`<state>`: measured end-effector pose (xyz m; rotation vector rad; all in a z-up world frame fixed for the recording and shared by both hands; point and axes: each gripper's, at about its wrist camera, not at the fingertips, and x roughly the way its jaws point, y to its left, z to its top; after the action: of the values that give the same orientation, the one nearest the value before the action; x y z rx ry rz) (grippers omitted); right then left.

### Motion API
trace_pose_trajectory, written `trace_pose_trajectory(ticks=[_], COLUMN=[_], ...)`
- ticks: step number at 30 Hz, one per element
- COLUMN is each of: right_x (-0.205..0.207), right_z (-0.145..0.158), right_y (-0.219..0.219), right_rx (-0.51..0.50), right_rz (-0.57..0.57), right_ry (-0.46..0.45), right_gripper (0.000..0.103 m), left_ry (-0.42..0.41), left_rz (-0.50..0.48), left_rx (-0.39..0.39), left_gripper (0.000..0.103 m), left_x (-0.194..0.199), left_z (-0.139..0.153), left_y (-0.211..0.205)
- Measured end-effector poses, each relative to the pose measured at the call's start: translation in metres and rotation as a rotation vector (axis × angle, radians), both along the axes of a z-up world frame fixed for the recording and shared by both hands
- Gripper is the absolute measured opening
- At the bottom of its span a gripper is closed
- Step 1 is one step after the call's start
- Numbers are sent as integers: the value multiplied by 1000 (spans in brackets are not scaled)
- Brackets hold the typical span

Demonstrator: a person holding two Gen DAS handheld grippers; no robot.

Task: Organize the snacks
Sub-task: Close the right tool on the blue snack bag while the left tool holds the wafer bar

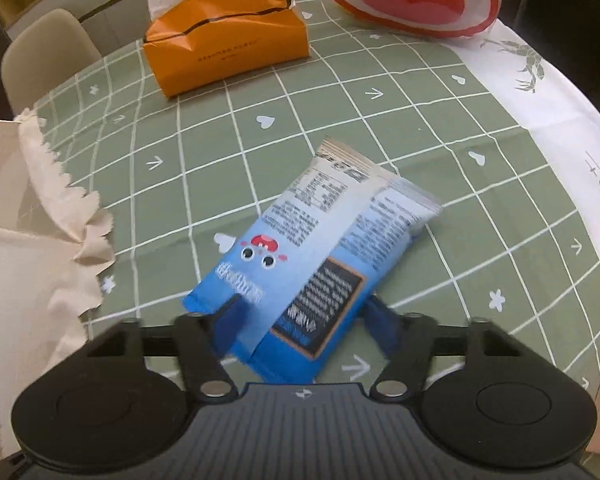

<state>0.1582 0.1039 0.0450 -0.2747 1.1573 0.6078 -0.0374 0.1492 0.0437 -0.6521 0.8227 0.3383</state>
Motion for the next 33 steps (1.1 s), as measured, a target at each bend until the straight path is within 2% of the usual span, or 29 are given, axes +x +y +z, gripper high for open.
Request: trace_pose_trajectory(ticks=[3, 7, 8, 9, 11, 13, 16, 18, 19, 25, 27, 30, 33], right_x=[-5, -6, -3, 0, 8, 13, 12, 10, 11, 32, 38, 45, 48], right_z=[4, 14, 16, 17, 15, 9, -4, -11, -13, -18, -20, -22, -22], right_y=[-8, -12, -11, -9, -3, 9, 30, 41, 44, 33, 33, 39, 42], right_rx=[-2, 38, 60, 79, 108, 92, 6, -39, -54, -8, -9, -15, -25], right_rz=[24, 16, 0, -21, -88, -148, -139, -120, -123, -244, -265, -259, -191], right_ry=[12, -3, 4, 18, 53, 58, 13, -30, -43, -47, -56, -66, -56], right_gripper=[34, 31, 37, 54, 73, 73, 73, 89, 93, 98, 103, 103, 102], left_ry=[-1, 0, 1, 2, 5, 8, 9, 7, 6, 1, 4, 9, 14], left_rz=[-8, -18, -21, -23, -22, -21, -14, -10, -9, -6, -5, -9, -16], left_rx=[-10, -8, -7, -4, 3, 8, 21, 23, 21, 13, 14, 15, 17], left_gripper=[41, 41, 41, 41, 41, 41, 41, 41, 41, 41, 41, 41, 41], left_x=[2, 2, 1, 1, 2, 2, 4, 5, 5, 2, 1, 1, 5], left_z=[-1, -1, -1, -1, -1, 0, 1, 2, 2, 3, 3, 2, 2], left_y=[-2, -6, -6, -6, -6, -3, -1, 1, 1, 2, 2, 1, 0])
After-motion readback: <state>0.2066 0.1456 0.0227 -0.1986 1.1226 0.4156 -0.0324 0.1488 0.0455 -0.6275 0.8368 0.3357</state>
